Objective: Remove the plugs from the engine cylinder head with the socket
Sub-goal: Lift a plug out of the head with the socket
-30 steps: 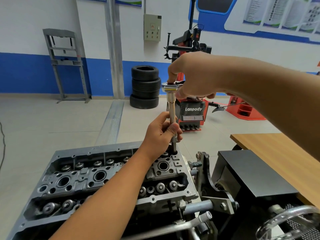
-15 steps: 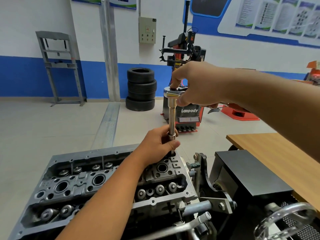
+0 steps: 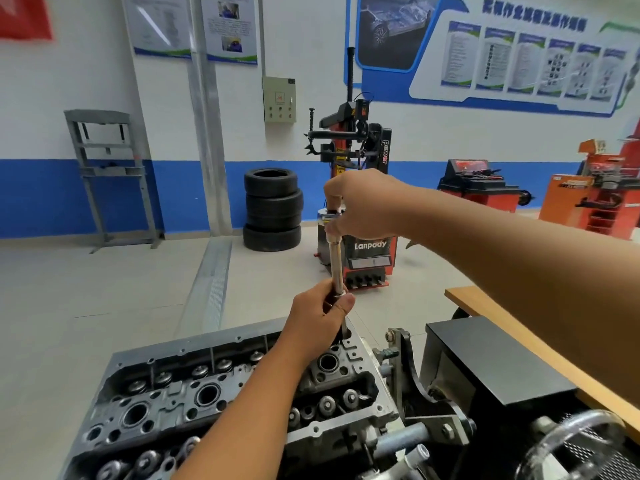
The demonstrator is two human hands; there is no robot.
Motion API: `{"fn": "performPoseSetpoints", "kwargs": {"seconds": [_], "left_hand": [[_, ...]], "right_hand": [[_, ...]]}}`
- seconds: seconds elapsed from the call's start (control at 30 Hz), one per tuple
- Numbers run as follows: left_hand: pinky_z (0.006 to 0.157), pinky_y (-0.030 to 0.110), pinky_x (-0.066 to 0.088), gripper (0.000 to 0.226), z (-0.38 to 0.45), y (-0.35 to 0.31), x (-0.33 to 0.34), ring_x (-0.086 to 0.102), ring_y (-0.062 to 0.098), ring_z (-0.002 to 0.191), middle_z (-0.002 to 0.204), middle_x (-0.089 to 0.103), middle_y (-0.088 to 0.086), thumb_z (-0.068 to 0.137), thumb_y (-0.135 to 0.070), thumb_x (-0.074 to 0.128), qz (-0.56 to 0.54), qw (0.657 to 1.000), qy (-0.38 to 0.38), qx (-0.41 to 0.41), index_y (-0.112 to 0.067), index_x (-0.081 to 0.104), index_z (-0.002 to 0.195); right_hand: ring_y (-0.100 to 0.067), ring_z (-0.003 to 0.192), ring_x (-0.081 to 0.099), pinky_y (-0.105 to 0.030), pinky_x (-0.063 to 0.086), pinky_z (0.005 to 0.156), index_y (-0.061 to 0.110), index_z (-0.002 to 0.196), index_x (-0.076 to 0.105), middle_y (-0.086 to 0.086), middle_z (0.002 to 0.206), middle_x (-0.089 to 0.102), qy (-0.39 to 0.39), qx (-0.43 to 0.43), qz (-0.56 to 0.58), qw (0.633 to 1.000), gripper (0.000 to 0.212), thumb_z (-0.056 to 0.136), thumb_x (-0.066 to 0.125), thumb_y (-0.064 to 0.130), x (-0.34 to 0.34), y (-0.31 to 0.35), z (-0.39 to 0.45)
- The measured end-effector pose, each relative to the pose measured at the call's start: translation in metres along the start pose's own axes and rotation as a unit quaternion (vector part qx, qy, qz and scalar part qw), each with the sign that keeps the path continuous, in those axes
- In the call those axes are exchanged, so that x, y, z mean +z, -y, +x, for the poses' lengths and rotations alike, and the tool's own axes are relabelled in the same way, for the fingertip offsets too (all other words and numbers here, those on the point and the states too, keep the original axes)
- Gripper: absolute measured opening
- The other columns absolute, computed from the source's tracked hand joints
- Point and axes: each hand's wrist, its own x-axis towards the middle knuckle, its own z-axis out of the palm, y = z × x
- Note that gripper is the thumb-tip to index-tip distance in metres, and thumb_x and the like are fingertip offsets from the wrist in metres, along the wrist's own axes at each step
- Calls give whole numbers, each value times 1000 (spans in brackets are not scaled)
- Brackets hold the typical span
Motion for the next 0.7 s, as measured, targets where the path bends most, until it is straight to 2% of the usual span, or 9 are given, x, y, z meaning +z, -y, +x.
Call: {"fn": "performPoseSetpoints", "kwargs": {"seconds": [0.1,0.23,0.3,0.37,0.47,0.53,0.63,0.7], "left_hand": [[57,11,44,17,-1,-3,4,56,0,58,68,58,-10,102,-35,64,4,1000,-28,5,-29,62,86],[54,11,43,21,-2,-6,10,57,0,58,68,57,-9,103,-31,64,11,999,-46,7,-32,60,83],[55,12,45,16,-2,-5,8,58,-1,59,71,60,-6,103,-29,64,3,999,-39,2,-29,62,87],[61,13,48,12,-1,-3,4,58,0,64,79,66,1,104,-30,64,3,1000,-30,-4,-27,64,92],[64,17,54,9,0,-1,0,65,14,75,90,71,10,103,-30,64,-18,1000,-17,-9,-26,65,96],[68,24,59,8,0,0,1,69,25,83,93,71,13,103,-29,65,-28,1000,-9,-10,-25,66,96],[77,36,61,5,0,-1,0,71,33,92,94,74,11,104,-27,64,-60,998,7,-16,-24,67,101],[83,35,62,8,-2,-2,-2,72,27,94,98,77,2,106,-26,60,-88,995,31,-21,-26,66,111]], "right_hand": [[-24,77,64,-31,45,55,23,91,56,-4,95,64,-17,28,-18,999,10,95,65,26,2,9,4],[-21,67,53,-30,34,52,21,90,51,-3,85,57,-82,63,-88,991,7,91,58,20,15,13,4],[-20,67,54,-29,33,52,22,83,48,-2,84,57,-92,37,-78,992,19,94,63,25,18,9,4],[-19,69,55,-29,36,54,22,83,52,-1,86,60,-75,-3,-46,996,24,95,69,33,15,3,3],[-23,76,61,-31,44,58,19,93,61,-2,89,63,-57,-49,-9,997,27,93,74,42,10,-8,3],[-22,77,62,-31,43,58,23,87,59,1,87,62,-52,-77,7,996,26,91,76,43,10,-16,2],[-14,77,59,-31,43,61,32,82,56,7,87,62,-49,-114,52,991,26,89,79,42,10,-27,-1],[-12,83,62,-31,47,67,31,86,60,10,92,66,-36,-135,94,986,22,89,81,38,10,-32,-3]]}}
